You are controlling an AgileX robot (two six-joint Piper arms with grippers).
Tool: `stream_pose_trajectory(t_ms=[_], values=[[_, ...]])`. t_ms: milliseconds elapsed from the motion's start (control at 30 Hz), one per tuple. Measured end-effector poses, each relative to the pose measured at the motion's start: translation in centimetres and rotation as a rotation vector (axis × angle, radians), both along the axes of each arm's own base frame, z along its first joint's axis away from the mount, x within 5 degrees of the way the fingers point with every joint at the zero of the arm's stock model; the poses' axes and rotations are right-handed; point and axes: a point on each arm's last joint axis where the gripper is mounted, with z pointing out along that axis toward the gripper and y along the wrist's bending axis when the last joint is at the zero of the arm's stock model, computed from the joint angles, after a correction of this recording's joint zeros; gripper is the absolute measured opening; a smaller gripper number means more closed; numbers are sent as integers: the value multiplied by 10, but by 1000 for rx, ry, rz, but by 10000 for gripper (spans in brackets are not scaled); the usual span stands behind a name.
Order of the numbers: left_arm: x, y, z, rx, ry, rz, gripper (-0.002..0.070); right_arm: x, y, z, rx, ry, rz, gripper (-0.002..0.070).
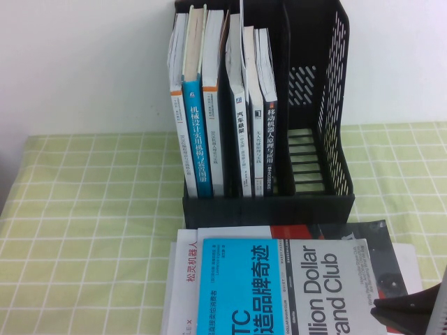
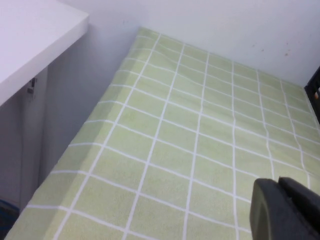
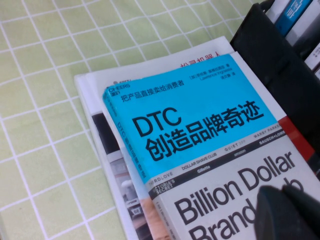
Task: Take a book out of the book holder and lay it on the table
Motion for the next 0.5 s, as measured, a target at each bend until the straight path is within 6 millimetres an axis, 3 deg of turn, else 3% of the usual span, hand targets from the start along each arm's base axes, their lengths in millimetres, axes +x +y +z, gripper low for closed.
stream_pose_trajectory(t_ms=[267, 500], values=[[1, -5, 2, -93, -28, -28, -3, 0, 0, 0, 1, 2, 0, -1], [4, -16, 26, -40, -309, -179, -3, 0, 0, 0, 1, 2, 0, -1]])
